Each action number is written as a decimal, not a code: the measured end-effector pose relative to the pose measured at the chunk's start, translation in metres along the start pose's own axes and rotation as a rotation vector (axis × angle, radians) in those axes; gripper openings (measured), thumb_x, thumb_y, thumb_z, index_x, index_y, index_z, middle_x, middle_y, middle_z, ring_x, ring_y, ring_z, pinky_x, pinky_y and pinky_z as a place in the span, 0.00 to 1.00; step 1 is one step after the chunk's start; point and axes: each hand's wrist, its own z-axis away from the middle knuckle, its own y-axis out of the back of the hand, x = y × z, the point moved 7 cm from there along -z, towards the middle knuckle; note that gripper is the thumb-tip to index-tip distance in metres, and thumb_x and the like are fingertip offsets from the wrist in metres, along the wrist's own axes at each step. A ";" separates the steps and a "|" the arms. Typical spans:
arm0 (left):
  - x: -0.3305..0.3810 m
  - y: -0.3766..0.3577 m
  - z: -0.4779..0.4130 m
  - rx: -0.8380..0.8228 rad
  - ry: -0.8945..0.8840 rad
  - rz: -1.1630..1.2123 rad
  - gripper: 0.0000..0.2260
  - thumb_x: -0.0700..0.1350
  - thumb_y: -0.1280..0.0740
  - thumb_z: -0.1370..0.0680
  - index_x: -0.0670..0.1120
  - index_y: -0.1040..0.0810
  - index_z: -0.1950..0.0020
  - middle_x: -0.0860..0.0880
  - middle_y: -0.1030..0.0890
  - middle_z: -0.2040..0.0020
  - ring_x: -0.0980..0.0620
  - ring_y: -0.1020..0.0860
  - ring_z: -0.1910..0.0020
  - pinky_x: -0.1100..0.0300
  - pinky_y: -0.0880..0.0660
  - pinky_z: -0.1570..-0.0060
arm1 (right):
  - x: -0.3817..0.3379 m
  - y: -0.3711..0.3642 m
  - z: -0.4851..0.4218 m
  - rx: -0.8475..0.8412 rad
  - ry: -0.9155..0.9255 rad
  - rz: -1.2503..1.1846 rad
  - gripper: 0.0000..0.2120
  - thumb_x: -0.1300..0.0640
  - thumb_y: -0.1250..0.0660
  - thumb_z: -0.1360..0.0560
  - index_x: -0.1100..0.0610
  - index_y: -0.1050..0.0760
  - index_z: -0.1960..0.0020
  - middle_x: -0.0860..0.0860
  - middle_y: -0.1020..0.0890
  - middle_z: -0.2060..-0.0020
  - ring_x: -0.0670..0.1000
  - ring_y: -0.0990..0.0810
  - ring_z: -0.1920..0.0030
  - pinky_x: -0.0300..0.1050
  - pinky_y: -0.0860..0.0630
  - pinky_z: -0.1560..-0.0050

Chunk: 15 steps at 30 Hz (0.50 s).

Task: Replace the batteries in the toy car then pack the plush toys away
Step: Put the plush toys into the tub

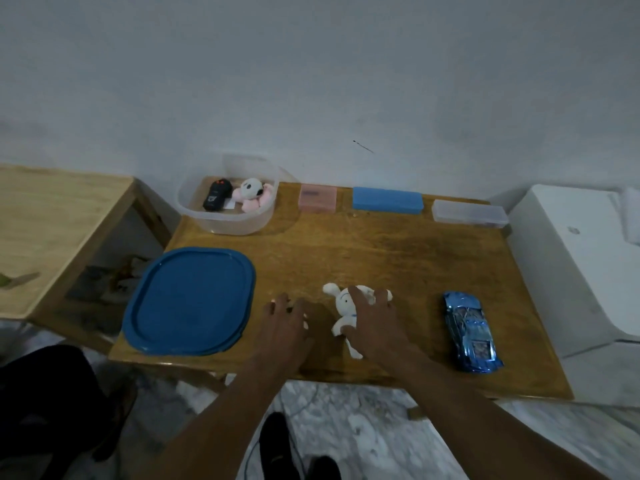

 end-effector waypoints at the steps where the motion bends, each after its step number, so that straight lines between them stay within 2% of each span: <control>1: -0.003 -0.002 0.000 -0.015 0.012 0.020 0.32 0.54 0.32 0.25 0.49 0.41 0.25 0.43 0.41 0.26 0.42 0.38 0.30 0.53 0.37 0.33 | 0.000 -0.002 0.000 -0.013 -0.016 -0.013 0.36 0.45 0.34 0.26 0.44 0.50 0.25 0.61 0.46 0.28 0.63 0.38 0.31 0.56 0.31 0.37; 3: -0.006 -0.006 -0.002 -0.064 0.015 0.052 0.33 0.54 0.31 0.26 0.50 0.41 0.24 0.44 0.40 0.27 0.43 0.37 0.31 0.53 0.36 0.33 | 0.001 -0.003 -0.002 -0.034 -0.038 -0.045 0.38 0.46 0.33 0.26 0.44 0.51 0.24 0.61 0.46 0.28 0.62 0.36 0.32 0.55 0.30 0.38; 6: -0.006 -0.009 -0.005 -0.119 -0.007 0.095 0.35 0.51 0.28 0.28 0.52 0.40 0.24 0.46 0.41 0.26 0.44 0.31 0.34 0.54 0.31 0.37 | 0.002 -0.003 -0.003 -0.038 -0.048 -0.094 0.38 0.46 0.33 0.26 0.45 0.51 0.23 0.61 0.45 0.28 0.59 0.39 0.30 0.53 0.31 0.36; 10: -0.008 -0.009 -0.006 -0.119 0.000 0.130 0.34 0.48 0.28 0.28 0.53 0.39 0.25 0.47 0.40 0.26 0.45 0.29 0.35 0.56 0.29 0.39 | 0.001 0.001 -0.003 0.004 -0.052 -0.184 0.38 0.47 0.30 0.28 0.47 0.46 0.25 0.56 0.38 0.29 0.56 0.35 0.32 0.50 0.28 0.38; 12: -0.009 -0.009 -0.006 -0.107 0.006 0.150 0.33 0.47 0.28 0.28 0.54 0.38 0.26 0.47 0.40 0.26 0.44 0.29 0.35 0.56 0.28 0.40 | 0.001 0.007 -0.002 0.038 -0.052 -0.263 0.35 0.49 0.27 0.31 0.47 0.40 0.28 0.52 0.31 0.32 0.53 0.31 0.36 0.47 0.26 0.45; 15: -0.011 -0.006 -0.006 -0.098 0.013 0.182 0.33 0.46 0.27 0.29 0.54 0.37 0.27 0.47 0.39 0.28 0.44 0.29 0.36 0.56 0.27 0.42 | -0.002 0.014 0.002 0.069 -0.042 -0.317 0.29 0.52 0.26 0.32 0.47 0.34 0.34 0.50 0.27 0.38 0.48 0.29 0.46 0.38 0.29 0.61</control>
